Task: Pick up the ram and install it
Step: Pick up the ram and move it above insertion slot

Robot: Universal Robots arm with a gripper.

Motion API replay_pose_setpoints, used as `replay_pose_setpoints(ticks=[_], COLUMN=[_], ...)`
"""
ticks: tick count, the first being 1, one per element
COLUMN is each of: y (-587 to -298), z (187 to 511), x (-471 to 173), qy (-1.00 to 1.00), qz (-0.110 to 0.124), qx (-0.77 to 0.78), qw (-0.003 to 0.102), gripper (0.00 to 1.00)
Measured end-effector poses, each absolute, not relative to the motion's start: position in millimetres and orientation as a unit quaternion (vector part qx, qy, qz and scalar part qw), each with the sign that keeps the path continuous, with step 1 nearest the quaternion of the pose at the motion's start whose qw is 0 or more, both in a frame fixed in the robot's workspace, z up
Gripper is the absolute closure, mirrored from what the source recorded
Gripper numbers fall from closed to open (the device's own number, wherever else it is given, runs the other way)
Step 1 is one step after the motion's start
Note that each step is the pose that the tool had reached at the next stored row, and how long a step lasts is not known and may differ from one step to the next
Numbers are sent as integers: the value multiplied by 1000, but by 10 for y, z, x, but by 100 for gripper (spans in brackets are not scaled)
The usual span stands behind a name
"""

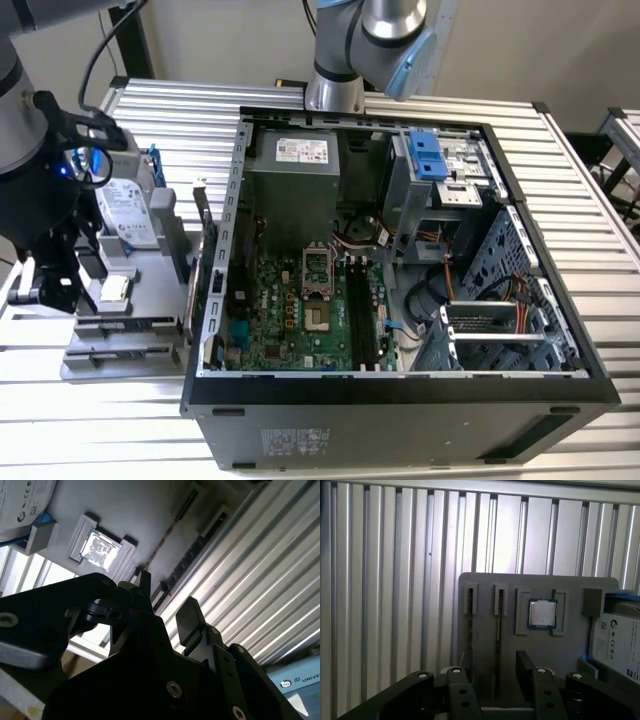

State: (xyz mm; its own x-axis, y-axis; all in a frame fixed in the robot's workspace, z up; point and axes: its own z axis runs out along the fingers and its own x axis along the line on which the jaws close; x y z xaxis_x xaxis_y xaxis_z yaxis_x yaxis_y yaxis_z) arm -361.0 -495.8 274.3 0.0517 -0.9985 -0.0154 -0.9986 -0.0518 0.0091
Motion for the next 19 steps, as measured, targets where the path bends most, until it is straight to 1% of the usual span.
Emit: replay_pose_setpoints(ticks=[19], y=[-4958], z=[2562], x=[-3609], qy=[689], qz=[9], qx=[-725], qw=[2], gripper=[0])
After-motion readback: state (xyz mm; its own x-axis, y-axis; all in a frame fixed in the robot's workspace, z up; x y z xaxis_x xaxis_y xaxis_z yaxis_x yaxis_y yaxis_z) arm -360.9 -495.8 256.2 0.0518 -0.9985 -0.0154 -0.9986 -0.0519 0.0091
